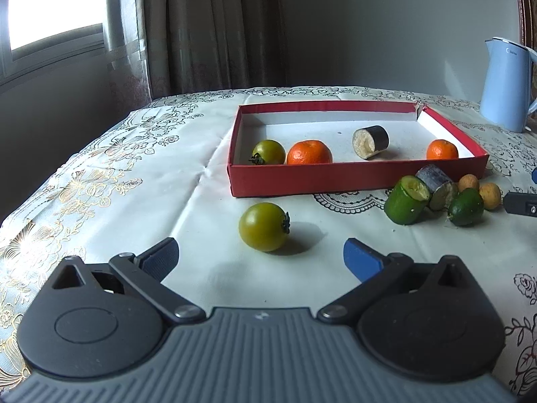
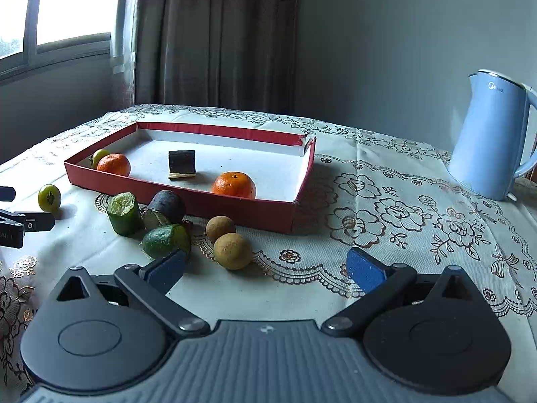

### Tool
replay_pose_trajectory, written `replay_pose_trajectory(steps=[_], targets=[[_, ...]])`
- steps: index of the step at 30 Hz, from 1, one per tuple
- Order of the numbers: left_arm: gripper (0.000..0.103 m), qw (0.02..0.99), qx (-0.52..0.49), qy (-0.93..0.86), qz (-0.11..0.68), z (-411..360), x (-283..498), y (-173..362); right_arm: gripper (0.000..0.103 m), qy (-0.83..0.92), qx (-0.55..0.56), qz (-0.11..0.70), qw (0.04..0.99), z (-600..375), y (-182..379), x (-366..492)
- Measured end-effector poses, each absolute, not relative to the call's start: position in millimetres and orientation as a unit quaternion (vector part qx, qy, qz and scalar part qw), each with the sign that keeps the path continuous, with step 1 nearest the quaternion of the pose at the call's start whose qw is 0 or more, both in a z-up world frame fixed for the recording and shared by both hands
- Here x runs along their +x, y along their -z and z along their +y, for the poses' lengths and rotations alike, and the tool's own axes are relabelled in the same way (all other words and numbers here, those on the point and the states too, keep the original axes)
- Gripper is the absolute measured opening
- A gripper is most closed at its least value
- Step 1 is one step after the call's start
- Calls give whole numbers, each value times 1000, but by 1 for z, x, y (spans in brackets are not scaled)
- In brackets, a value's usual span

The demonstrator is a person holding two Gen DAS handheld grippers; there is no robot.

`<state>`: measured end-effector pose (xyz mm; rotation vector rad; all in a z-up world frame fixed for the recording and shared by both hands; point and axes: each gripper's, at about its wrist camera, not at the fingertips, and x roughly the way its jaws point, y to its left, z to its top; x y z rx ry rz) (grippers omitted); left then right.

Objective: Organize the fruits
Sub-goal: 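Move the right gripper to a brown kiwi and close on it, then carry the kiwi into the tray with the right gripper and release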

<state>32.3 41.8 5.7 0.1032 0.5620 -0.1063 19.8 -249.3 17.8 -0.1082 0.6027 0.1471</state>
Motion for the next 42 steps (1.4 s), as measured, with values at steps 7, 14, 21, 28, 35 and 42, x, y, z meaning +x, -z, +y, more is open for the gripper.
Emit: replay_pose_trajectory(steps=[7,14,21,28,35,42], targets=[[103,959,43,57,276,43,32,-6,59,-87,-47,336,937,-250,-7,38],[103,959,33,60,274,46,31,-7,52,-105,-68,339,932,-241,-6,45],[103,960,27,61,273,48,31,-8,44,-116,-78,348,927,-233,-4,52],[103,961,22,58,271,50,30,-8,29,-115,-80,347,927,-230,-4,52],[103,961,19,56,270,50,31,-9,28,-106,-67,323,938,-232,-14,41],[103,961,17,54,270,51,31,-8,28,-88,-34,294,951,-236,-39,68]])
